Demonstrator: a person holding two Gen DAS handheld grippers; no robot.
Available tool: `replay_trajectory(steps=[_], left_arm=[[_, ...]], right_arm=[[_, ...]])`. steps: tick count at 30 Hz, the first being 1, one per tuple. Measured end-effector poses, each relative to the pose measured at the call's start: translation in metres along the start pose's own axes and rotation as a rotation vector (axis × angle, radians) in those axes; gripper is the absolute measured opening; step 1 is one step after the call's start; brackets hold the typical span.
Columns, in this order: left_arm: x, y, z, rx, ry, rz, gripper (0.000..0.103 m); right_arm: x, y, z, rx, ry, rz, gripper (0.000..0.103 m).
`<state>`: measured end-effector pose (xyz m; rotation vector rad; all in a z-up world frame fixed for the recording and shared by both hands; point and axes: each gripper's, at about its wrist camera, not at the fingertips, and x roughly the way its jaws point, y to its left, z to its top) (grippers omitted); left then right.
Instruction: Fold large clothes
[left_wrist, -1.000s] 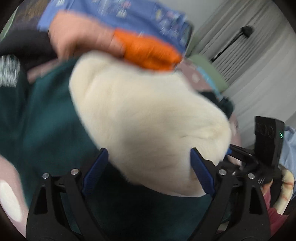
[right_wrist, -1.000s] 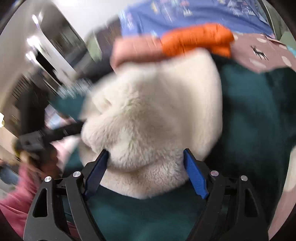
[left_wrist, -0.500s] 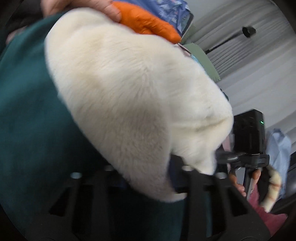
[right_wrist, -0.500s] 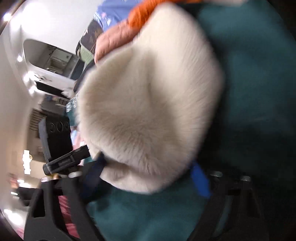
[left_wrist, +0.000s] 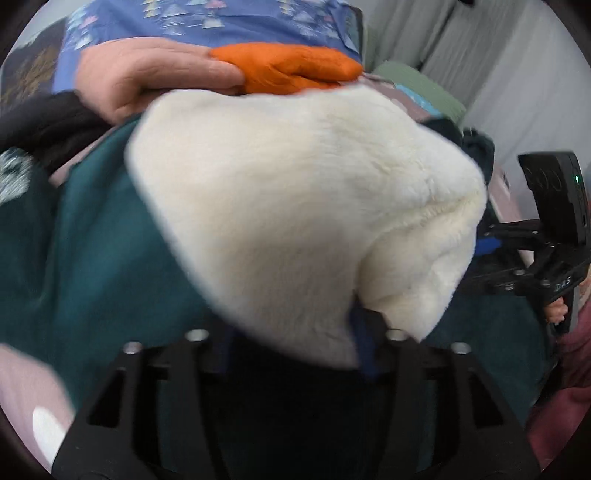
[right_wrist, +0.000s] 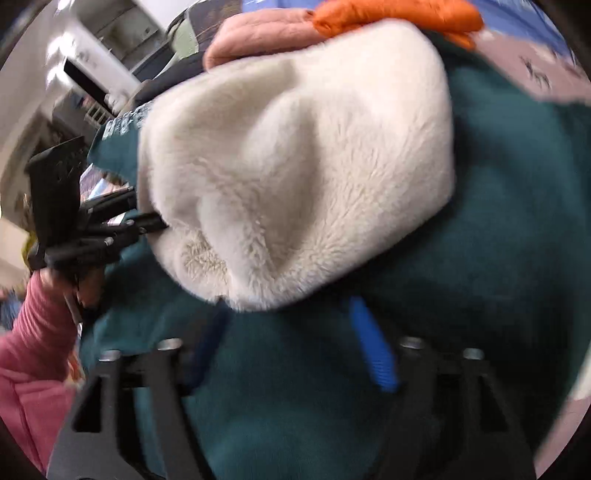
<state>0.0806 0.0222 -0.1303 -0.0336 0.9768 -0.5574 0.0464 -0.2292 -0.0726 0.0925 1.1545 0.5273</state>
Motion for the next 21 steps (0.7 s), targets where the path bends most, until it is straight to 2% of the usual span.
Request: replay_trajectory(steps=[1,2,3,5,6,9,12,13,14,15,16,17,18,19,20,21], left_arm=[[-0.013,0.002,0.006,-0.006,-0.035,0.000,0.062],[-0.022,0.004,0.007,-0.005,-0.063,0.008,0.067],[-0.031,0.009,0.012,-0.007,-0.098,0.022,0.077],[-0.045,0.022,0.033,-0.043,-0.170,0.047,0.084],[-0.042,0.033,0.049,-0.084,-0.178,0.032,0.084],[-0.021,0.058,0.080,-0.169,-0.162,0.025,0.084],[0.013,0.072,0.102,-0.201,-0.103,0.052,0.083],[0.033,0.080,0.111,-0.211,-0.076,0.070,0.081],[0.047,0.085,0.116,-0.217,-0.058,0.082,0.062],[0.056,0.088,0.119,-0.222,-0.045,0.096,0.033],[0.060,0.091,0.118,-0.234,-0.051,0.099,0.025],[0.057,0.093,0.123,-0.250,-0.087,0.088,0.015],[0.048,0.092,0.123,-0.252,-0.145,0.075,0.012],[0.032,0.089,0.125,-0.246,-0.232,0.058,0.012],[0.017,0.090,0.127,-0.246,-0.313,0.046,0.012],[0.011,0.092,0.129,-0.245,-0.357,0.046,0.012]], right_arm=[[-0.015,-0.001,0.010,-0.008,-0.062,-0.035,0.086],[-0.026,-0.007,0.023,0.003,-0.110,-0.063,0.089],[-0.033,-0.016,0.039,0.034,-0.144,-0.062,0.090],[-0.030,-0.035,0.064,0.116,-0.163,-0.031,0.090],[-0.027,-0.058,0.072,0.172,-0.166,-0.012,0.090],[0.000,-0.098,0.101,0.301,-0.170,0.011,0.090],[0.029,-0.100,0.128,0.261,-0.133,0.064,0.090],[0.038,-0.098,0.132,0.242,-0.131,0.063,0.087],[0.045,-0.095,0.139,0.223,-0.136,0.046,0.058],[0.050,-0.093,0.146,0.207,-0.130,0.021,0.029],[0.045,-0.086,0.152,0.194,-0.162,0.012,0.013],[0.036,-0.087,0.153,0.181,-0.216,0.021,0.012],[0.021,-0.084,0.155,0.163,-0.291,0.040,0.012],[0.014,-0.091,0.157,0.163,-0.328,0.056,0.011],[0.013,-0.093,0.159,0.162,-0.341,0.065,0.011],[0.018,-0.099,0.165,0.156,-0.350,0.073,0.011]])
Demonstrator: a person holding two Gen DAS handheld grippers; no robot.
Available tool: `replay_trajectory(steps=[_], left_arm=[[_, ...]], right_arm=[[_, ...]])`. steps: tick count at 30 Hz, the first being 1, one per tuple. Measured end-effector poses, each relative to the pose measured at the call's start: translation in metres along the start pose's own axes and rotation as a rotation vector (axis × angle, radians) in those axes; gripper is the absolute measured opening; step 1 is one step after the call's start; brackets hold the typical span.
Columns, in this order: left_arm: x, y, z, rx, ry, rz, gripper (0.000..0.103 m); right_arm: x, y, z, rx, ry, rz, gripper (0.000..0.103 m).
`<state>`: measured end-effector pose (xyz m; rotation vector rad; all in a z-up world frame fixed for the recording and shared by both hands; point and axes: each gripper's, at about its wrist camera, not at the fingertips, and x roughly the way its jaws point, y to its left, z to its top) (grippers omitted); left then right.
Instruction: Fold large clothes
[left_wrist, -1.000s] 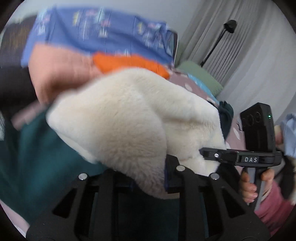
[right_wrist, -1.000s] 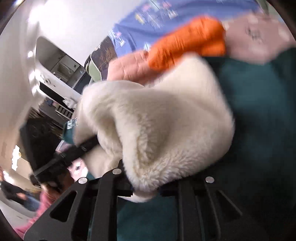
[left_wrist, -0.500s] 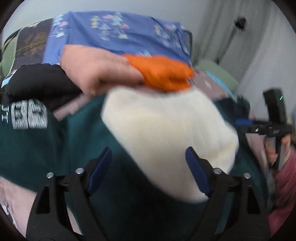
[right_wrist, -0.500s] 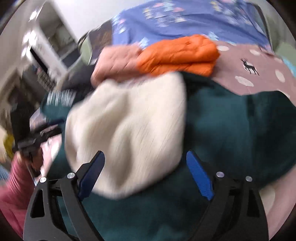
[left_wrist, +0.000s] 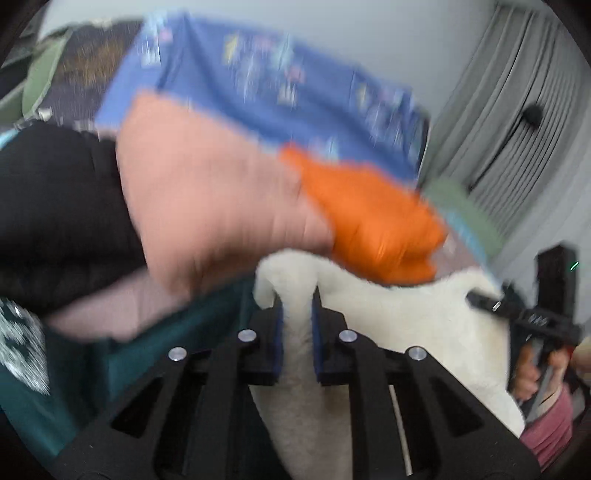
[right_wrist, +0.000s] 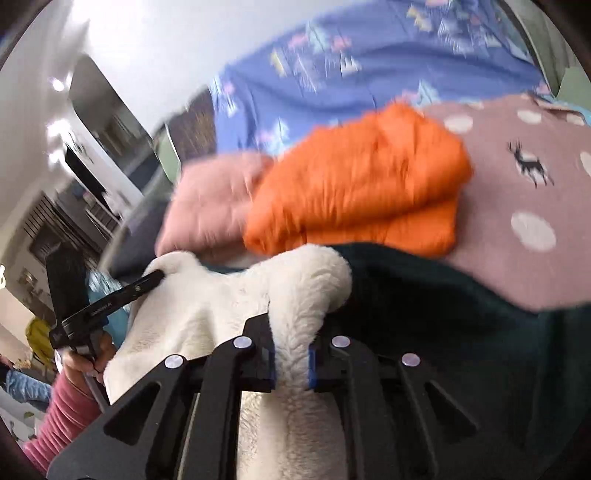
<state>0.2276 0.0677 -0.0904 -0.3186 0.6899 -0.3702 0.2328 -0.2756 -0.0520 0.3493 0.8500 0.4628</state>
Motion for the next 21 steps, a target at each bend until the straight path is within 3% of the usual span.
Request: replay_trajectory(steps=[2,3,4,5,6,7,8,9,10,11,12,13,15,17,19,21], left_arm=[[0.009,0.005,0.003,0.006,-0.015,0.056,0.008],[0.025,0.009,0.002,0.035,-0.002,0.155,0.000],[0.038,0.015,-0.001,0.050,0.016,0.223,0.000],[0.052,0.026,-0.007,0.041,0.063,0.268,0.000],[0.066,0.040,-0.016,-0.002,0.129,0.274,0.000],[0.066,0.045,-0.020,-0.028,0.136,0.250,0.000],[0.058,0.047,-0.023,-0.048,0.124,0.221,0.000],[0.049,0.047,-0.023,-0.053,0.115,0.197,0.000],[0.041,0.046,-0.022,-0.054,0.111,0.187,0.001],[0.028,0.044,-0.020,-0.057,0.101,0.162,0.006],[0.013,0.040,-0.018,-0.060,0.089,0.117,0.019],[0.000,0.035,-0.017,-0.057,0.080,0.080,0.028],[-0.023,0.017,-0.025,-0.025,0.086,0.040,0.067],[-0.027,-0.005,-0.043,0.026,0.156,-0.013,0.084],[-0.015,-0.013,-0.060,0.018,0.255,-0.031,0.088],[0.000,-0.007,-0.085,-0.086,0.352,-0.054,0.086]], right_arm=[[0.022,-0.007,0.000,-0.039,0.012,-0.051,0.011],[0.048,-0.013,-0.004,-0.078,0.064,-0.133,0.011],[0.067,-0.019,-0.011,-0.083,0.116,-0.174,0.010],[0.069,-0.026,-0.017,-0.076,0.125,-0.172,0.011],[0.067,-0.029,-0.019,-0.056,0.109,-0.156,0.011],[0.058,-0.030,-0.017,-0.008,0.095,-0.120,0.012],[0.053,-0.030,-0.016,0.018,0.101,-0.106,0.019],[0.043,-0.027,-0.015,0.032,0.114,-0.147,0.028],[0.035,-0.025,-0.014,0.022,0.106,-0.206,0.052],[0.020,-0.020,-0.013,-0.001,0.072,-0.278,0.060],[0.005,-0.015,-0.013,-0.021,0.050,-0.284,0.060],[-0.006,-0.009,-0.014,-0.024,0.048,-0.275,0.060],[-0.024,-0.002,-0.019,-0.007,0.048,-0.232,0.060],[-0.024,0.008,-0.033,-0.002,0.112,-0.211,0.069],[-0.018,0.003,-0.054,0.021,0.191,-0.197,0.072],[0.003,-0.001,-0.071,0.062,0.268,-0.164,0.072]])
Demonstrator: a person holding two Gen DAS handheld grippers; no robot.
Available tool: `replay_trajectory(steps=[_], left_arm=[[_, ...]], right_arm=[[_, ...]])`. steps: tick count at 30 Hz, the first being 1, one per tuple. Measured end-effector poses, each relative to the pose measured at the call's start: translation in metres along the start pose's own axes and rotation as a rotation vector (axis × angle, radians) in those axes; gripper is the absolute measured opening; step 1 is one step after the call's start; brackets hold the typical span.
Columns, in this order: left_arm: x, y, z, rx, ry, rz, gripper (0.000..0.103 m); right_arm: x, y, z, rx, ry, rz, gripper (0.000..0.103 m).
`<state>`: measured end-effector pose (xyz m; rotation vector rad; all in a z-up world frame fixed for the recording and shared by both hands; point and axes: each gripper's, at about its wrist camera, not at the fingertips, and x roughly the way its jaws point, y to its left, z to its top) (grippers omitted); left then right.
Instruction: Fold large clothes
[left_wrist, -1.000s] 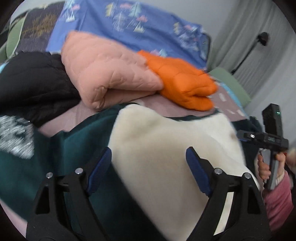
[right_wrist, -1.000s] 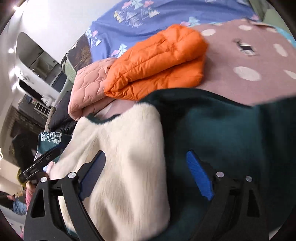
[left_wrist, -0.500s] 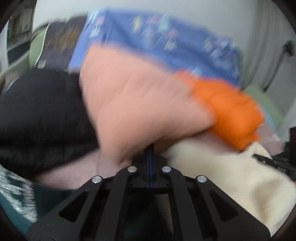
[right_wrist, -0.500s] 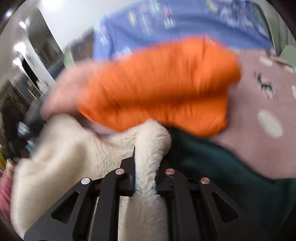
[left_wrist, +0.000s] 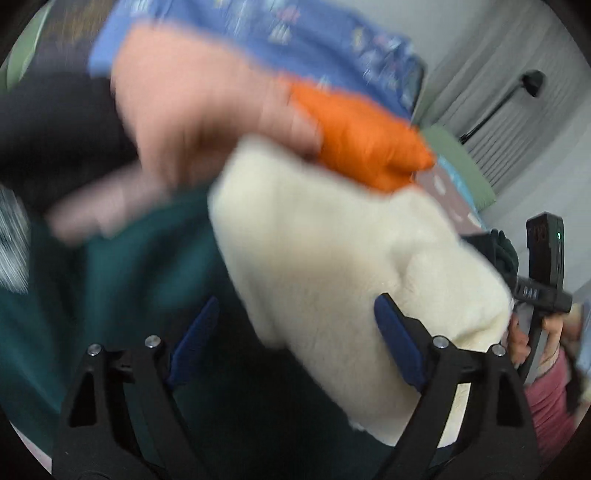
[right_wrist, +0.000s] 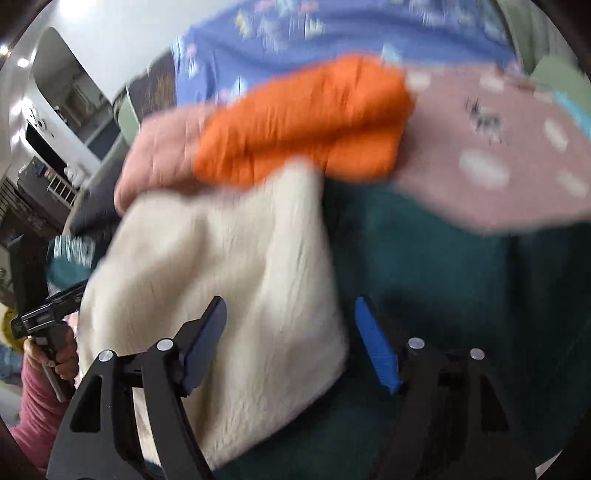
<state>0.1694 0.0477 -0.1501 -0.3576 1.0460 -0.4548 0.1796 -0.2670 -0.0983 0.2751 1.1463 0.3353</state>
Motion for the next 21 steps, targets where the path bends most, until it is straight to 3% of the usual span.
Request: replay_trajectory(steps=[1,2,3,4,5,7,8,10,11,14,16,18,21], left_arm=[[0.006,0.005,-0.005,-0.042,0.019,-0.042,0.083],[0.014,0.009,-0.010,-0.082,0.031,-0.115,0.053],[0.017,0.008,-0.007,-0.079,0.030,-0.141,0.025],[0.016,-0.002,-0.001,-0.034,-0.005,-0.125,0.023],[0.011,-0.011,0.007,0.009,-0.061,-0.096,0.020],[-0.002,-0.037,0.026,0.139,-0.202,0.001,0.020],[-0.003,-0.042,0.032,0.174,-0.236,0.051,0.020],[0.007,-0.036,0.037,0.151,-0.183,0.073,0.021],[0.014,-0.033,0.033,0.160,-0.145,0.107,0.024],[0.007,-0.026,0.006,0.209,-0.120,0.158,0.036],[-0.005,-0.015,-0.005,0.172,-0.114,0.127,0.039],[-0.016,-0.004,-0.011,0.110,-0.107,0.103,0.053],[-0.039,0.006,-0.025,0.044,-0.120,0.048,0.059]], right_arm=[[0.009,0.000,-0.002,0.001,-0.005,-0.014,0.072],[0.012,0.004,-0.005,-0.014,-0.030,-0.033,0.066],[0.011,0.009,-0.004,-0.026,-0.057,-0.034,0.058],[0.005,0.017,0.001,-0.037,-0.117,-0.015,0.041],[-0.003,0.023,0.006,-0.057,-0.198,-0.001,0.031],[-0.010,0.037,0.012,-0.140,-0.314,-0.102,0.027],[-0.004,0.038,0.013,-0.144,-0.305,-0.152,0.027],[0.019,0.028,0.012,-0.083,-0.155,-0.170,0.032],[0.018,0.022,0.008,-0.054,-0.134,-0.155,0.037],[-0.016,0.021,0.000,-0.029,-0.205,-0.152,0.042],[-0.044,0.037,-0.003,-0.035,-0.272,-0.094,0.042],[-0.061,0.063,-0.013,-0.109,-0.298,0.006,0.042],[-0.060,0.107,-0.028,-0.247,-0.256,0.144,0.042]])
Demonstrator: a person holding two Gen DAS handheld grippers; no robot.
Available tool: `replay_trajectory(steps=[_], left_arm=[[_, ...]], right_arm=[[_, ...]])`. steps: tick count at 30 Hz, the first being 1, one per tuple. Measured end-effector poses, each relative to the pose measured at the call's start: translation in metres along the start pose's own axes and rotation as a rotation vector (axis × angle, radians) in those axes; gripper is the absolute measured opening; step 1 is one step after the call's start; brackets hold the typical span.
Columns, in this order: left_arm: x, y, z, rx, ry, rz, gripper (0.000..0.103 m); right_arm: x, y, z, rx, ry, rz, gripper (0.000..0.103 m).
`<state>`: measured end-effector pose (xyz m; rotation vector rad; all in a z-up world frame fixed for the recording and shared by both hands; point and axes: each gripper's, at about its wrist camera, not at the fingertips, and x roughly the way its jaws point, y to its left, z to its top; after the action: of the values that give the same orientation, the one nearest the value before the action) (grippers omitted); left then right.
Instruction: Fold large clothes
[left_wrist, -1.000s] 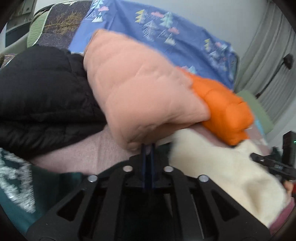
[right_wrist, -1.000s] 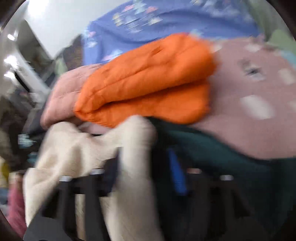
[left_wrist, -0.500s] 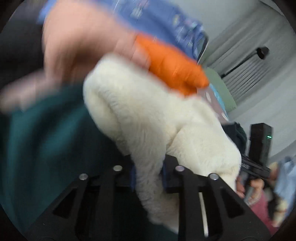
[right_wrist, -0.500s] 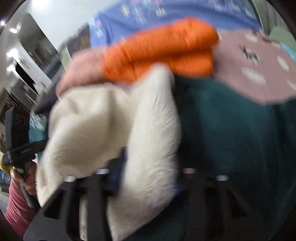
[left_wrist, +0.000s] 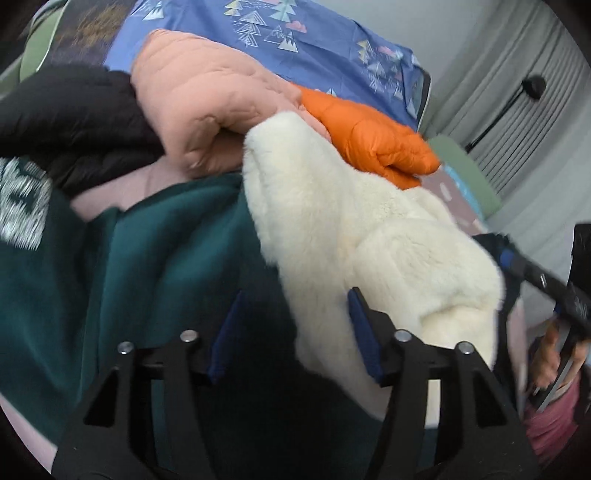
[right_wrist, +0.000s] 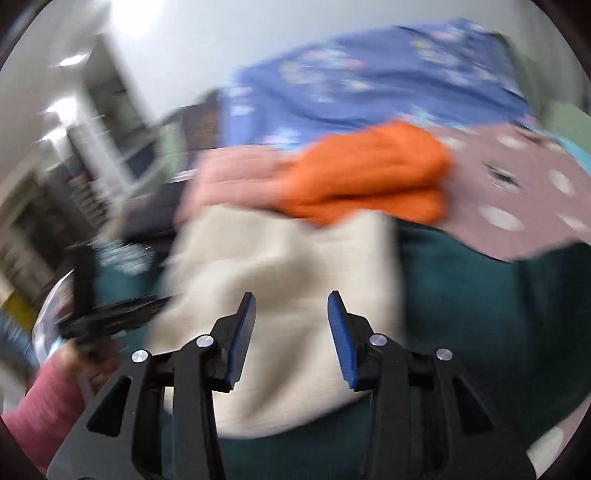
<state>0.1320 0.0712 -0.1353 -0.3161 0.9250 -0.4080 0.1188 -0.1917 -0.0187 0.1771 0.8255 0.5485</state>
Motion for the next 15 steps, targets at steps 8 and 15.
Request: replay_trajectory(steps=[8,15], left_arm=[[-0.025,-0.034,0.009,0.035,-0.110,-0.075,0.031],[0.058,-0.070,0.000,0.220,0.053,0.086,0.030]], right_arm=[[0.086,0.043,-0.068,-0.140,0.227,-0.126,0.043],[0.042,0.034,-0.050,-0.061,0.203,-0.077,0.042]])
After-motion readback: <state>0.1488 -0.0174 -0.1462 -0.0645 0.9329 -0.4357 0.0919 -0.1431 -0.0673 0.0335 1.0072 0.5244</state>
